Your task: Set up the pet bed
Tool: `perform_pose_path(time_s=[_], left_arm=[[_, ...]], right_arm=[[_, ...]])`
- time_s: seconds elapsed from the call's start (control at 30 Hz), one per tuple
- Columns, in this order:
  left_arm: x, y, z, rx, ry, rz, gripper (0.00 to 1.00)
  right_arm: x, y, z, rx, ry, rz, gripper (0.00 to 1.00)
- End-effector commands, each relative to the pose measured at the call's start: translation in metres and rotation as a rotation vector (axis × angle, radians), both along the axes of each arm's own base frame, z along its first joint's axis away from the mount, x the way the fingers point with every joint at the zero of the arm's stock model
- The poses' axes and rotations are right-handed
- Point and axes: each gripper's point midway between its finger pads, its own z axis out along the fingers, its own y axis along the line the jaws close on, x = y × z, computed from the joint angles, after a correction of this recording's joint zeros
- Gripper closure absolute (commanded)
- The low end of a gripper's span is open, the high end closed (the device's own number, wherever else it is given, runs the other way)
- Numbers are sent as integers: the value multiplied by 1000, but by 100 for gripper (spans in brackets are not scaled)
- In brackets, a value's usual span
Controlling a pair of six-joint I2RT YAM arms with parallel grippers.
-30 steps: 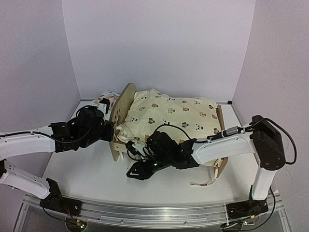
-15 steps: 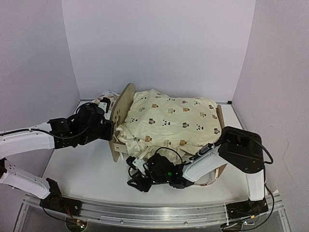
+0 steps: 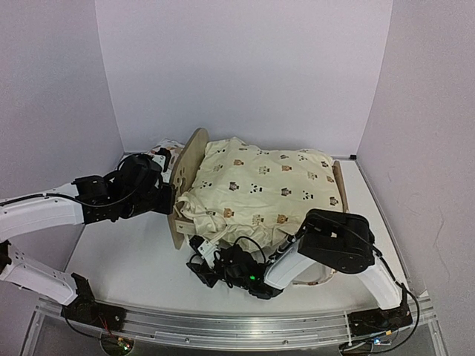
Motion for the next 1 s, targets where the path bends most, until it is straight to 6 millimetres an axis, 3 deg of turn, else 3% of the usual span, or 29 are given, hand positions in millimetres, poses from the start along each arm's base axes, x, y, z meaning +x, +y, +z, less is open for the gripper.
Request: perform_pose_path(time_s=[0.0,0.3,0.53,0.7,0.97], left_arm=[[6,-23,81,-177,-136,-48,100],[4,-22,83,-177,-138,-51,100],[3,-20,90,-181,-147,-54,100],[2,-18,93,-181,-152,-49,100],[5,-20,94,-174,-154,-45,100]], right_arm=[[26,5,20,93,-162,-119,50],[46,22,13,94,-236,-190,50],[53,26,4,65,-273,-205,38],[61,6,6,26,-291,-297,40],[43,-24,11,-16,-236,-252,43]])
